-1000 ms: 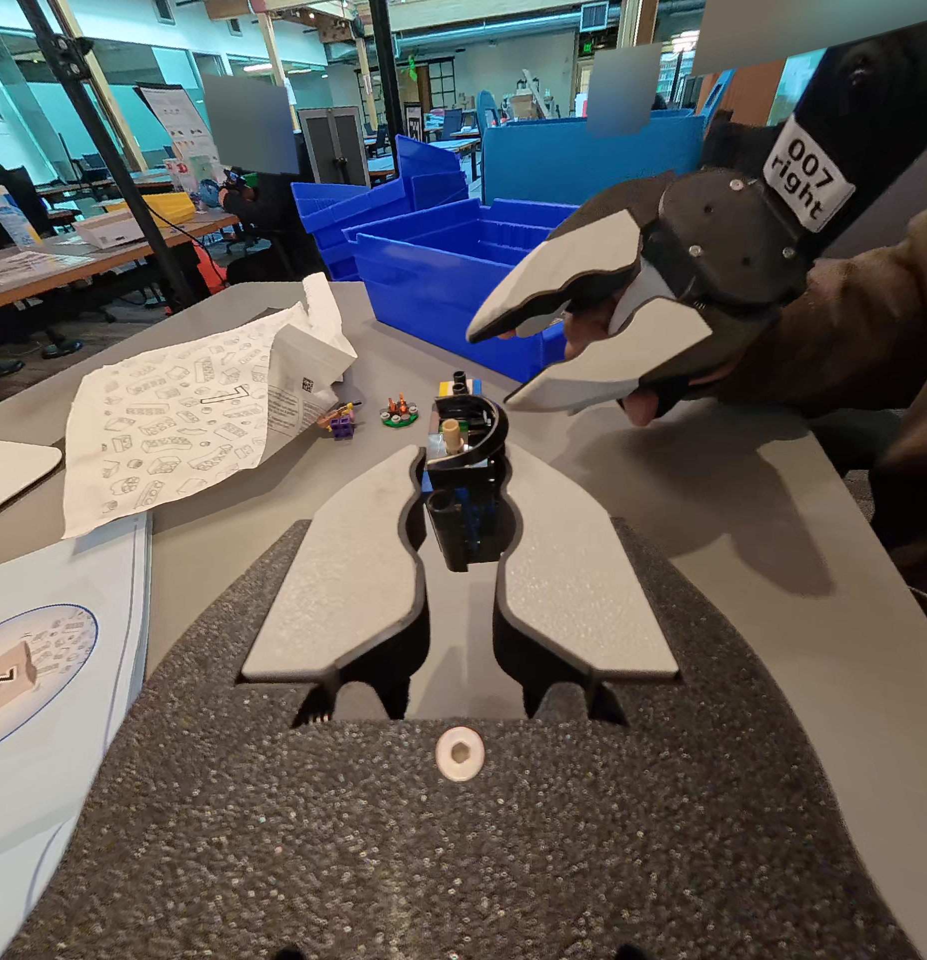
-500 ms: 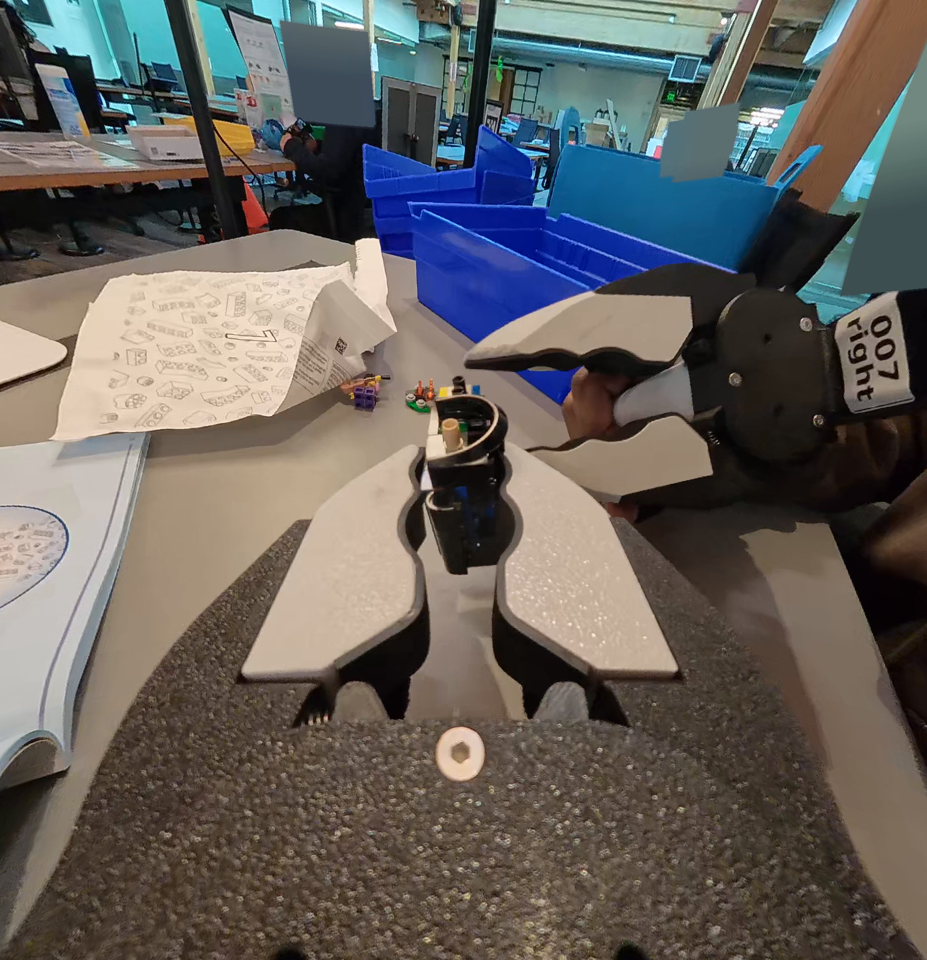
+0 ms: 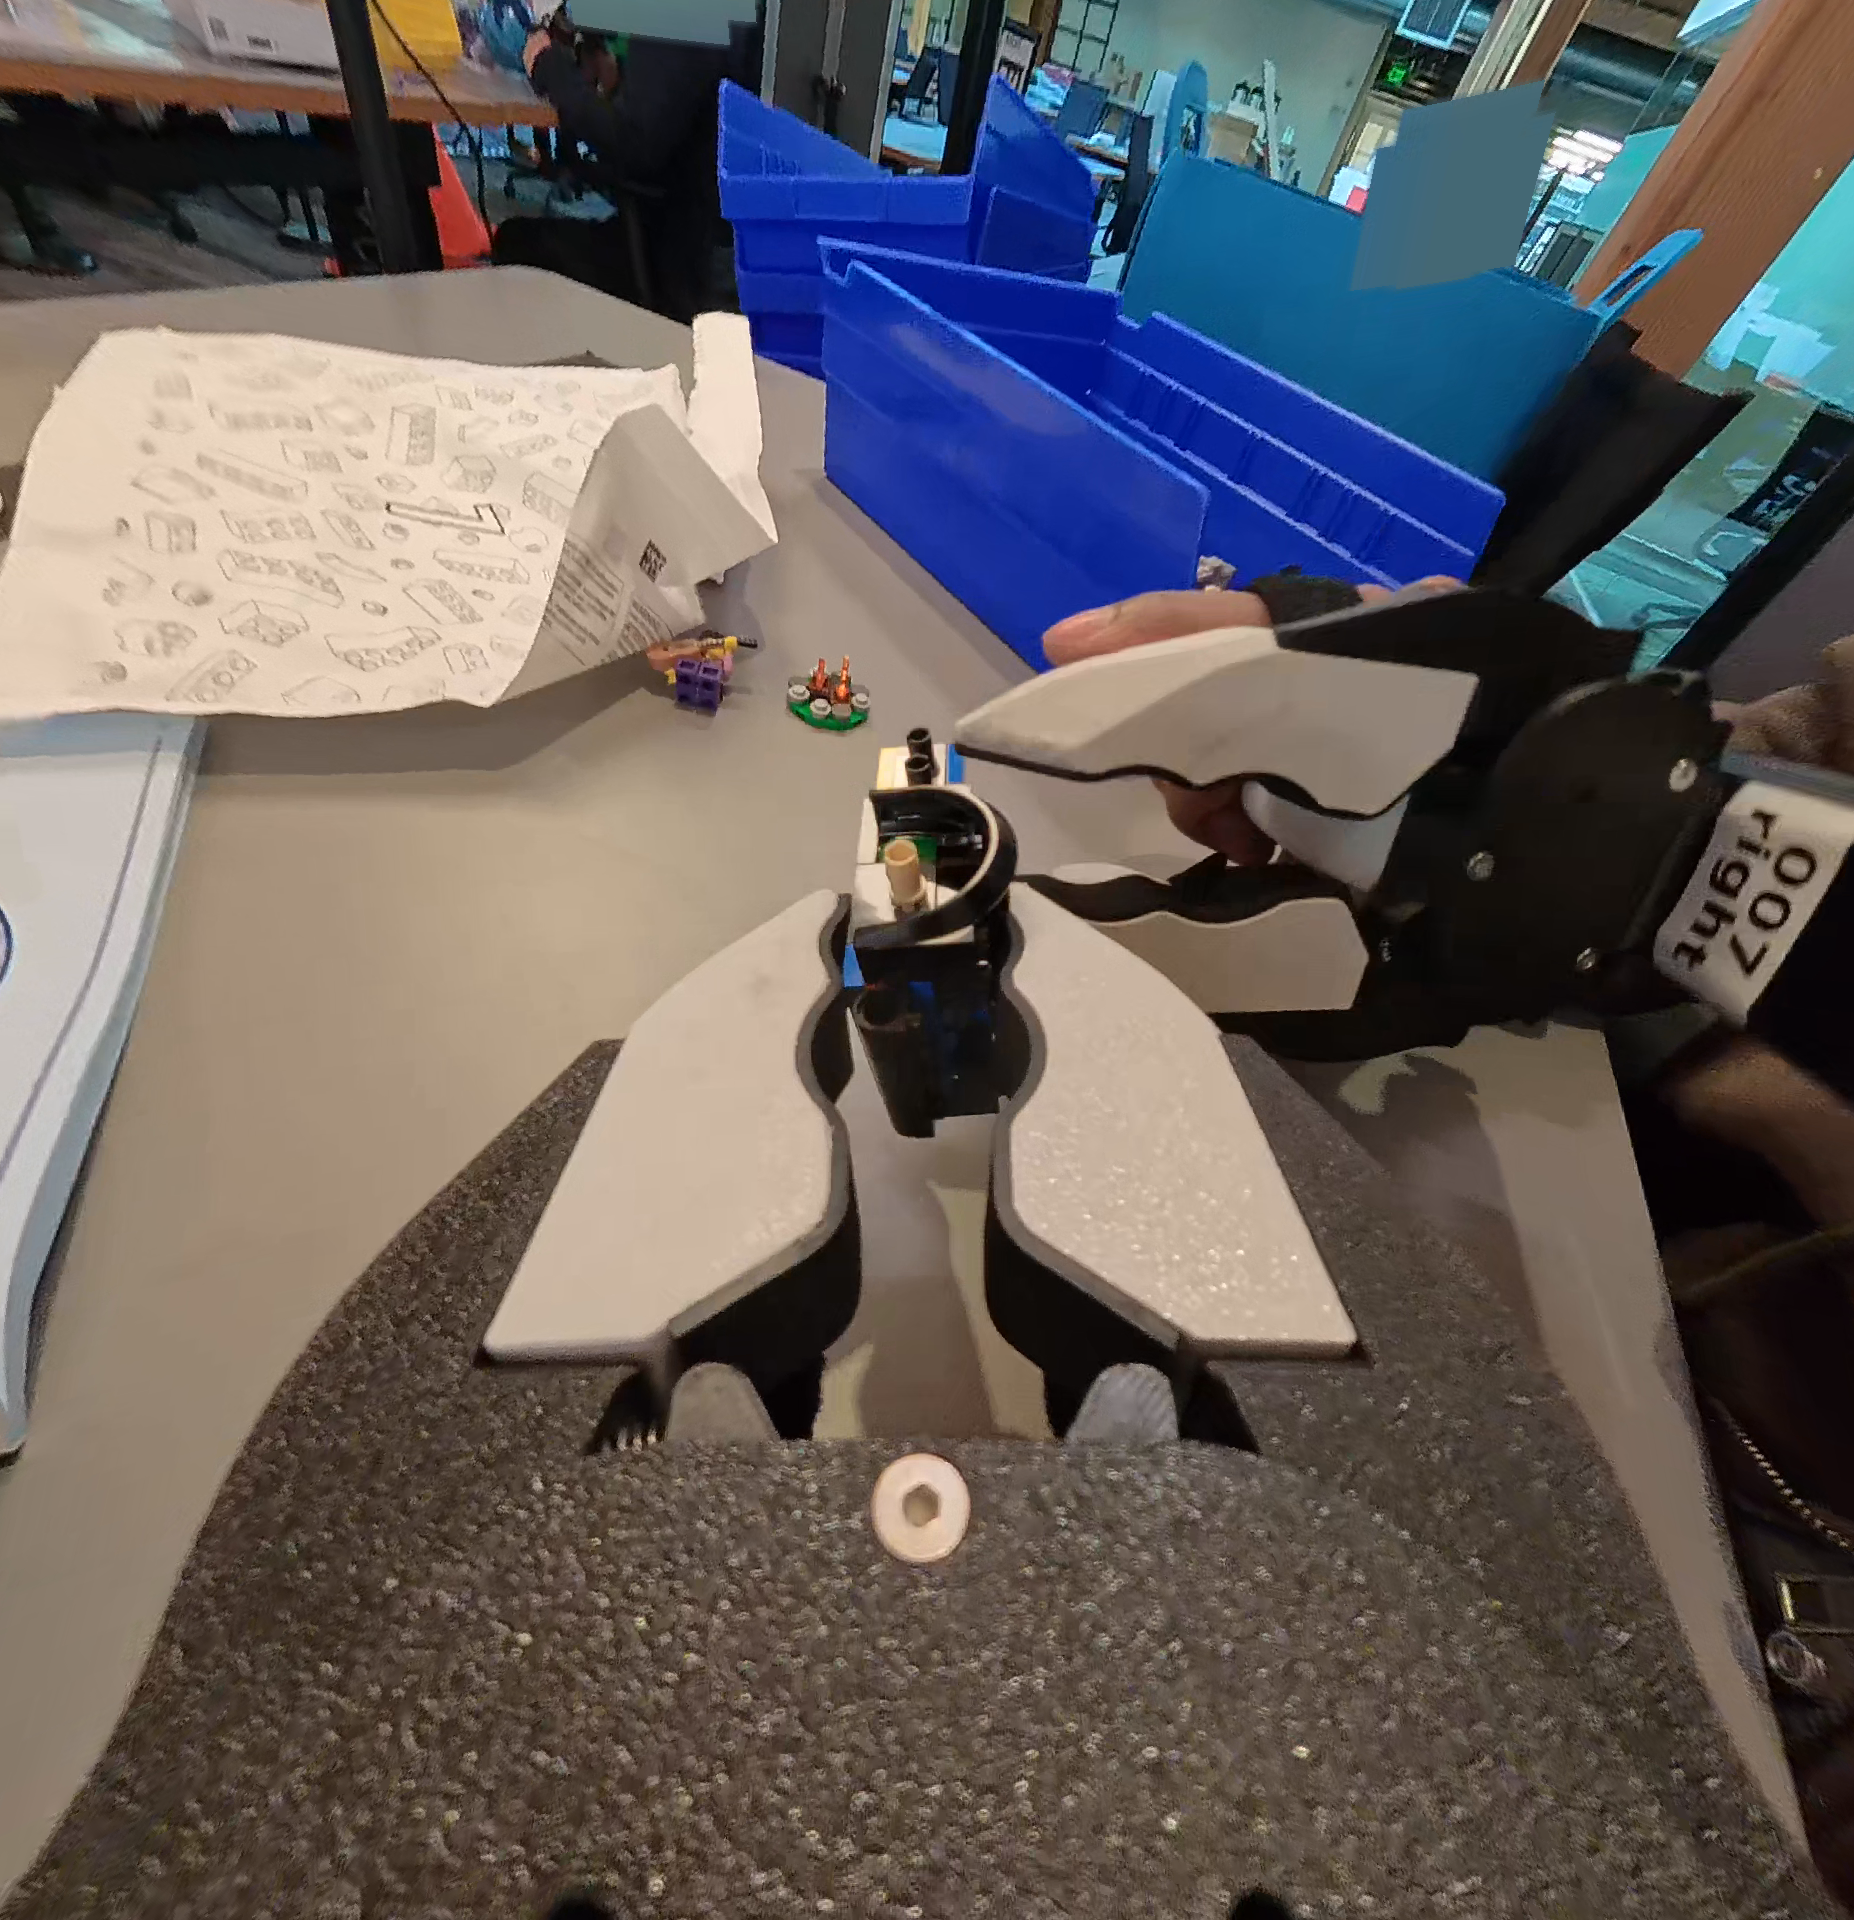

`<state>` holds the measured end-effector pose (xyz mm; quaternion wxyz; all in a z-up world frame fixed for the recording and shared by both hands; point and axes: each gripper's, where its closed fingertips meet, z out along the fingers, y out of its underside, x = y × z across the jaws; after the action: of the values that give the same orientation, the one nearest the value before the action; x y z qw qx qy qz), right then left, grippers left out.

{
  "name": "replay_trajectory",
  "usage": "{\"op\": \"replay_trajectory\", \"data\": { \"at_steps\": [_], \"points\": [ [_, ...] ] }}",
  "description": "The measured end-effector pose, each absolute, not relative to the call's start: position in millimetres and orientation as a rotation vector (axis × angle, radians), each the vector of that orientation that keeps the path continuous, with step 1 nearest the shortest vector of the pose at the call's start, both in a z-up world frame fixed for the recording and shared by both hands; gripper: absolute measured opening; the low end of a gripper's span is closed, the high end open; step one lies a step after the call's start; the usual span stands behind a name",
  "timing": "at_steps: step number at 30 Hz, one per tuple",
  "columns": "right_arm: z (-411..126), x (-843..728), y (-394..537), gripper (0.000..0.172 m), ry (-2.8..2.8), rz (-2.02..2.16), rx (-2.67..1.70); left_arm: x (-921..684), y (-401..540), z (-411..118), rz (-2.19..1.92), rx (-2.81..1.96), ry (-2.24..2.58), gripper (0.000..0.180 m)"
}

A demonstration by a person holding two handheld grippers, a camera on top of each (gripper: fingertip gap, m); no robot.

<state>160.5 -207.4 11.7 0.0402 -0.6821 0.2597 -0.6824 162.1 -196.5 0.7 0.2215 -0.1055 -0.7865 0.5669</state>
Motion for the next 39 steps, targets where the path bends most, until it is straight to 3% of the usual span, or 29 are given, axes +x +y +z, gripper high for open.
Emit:
{"op": "replay_trajectory", "data": {
  "at_steps": [13, 26, 28, 30, 39],
  "points": [
    [-8.4, 161.0, -200.1, 0.016, 0.536, -2.146, -2.363, 159.8, -193.9, -14.4, 1.498, -0.424, -2.293, 0.022],
    [-8.4, 151.4, -195.5, 0.016, 0.552, -2.033, -2.306, 156.6, -191.8, -16.0, 1.465, -0.526, -2.328, 0.022],
    [-2.4, 145.6, -183.8, 0.016, 0.48, -2.028, -2.247, 201.9, -200.0, -20.1, 1.58, -0.426, -2.509, 0.022],
    [-1.2, 139.9, -179.2, 0.016, 0.457, -2.041, -2.235, 217.4, -197.3, -8.9, 1.546, -0.231, -2.356, 0.022],
    [6.0, 122.9, -218.8, 0.016, 0.684, -2.151, -2.174, 196.8, -195.7, -4.9, 1.467, -0.27, -2.202, 0.022]
  ]
}}
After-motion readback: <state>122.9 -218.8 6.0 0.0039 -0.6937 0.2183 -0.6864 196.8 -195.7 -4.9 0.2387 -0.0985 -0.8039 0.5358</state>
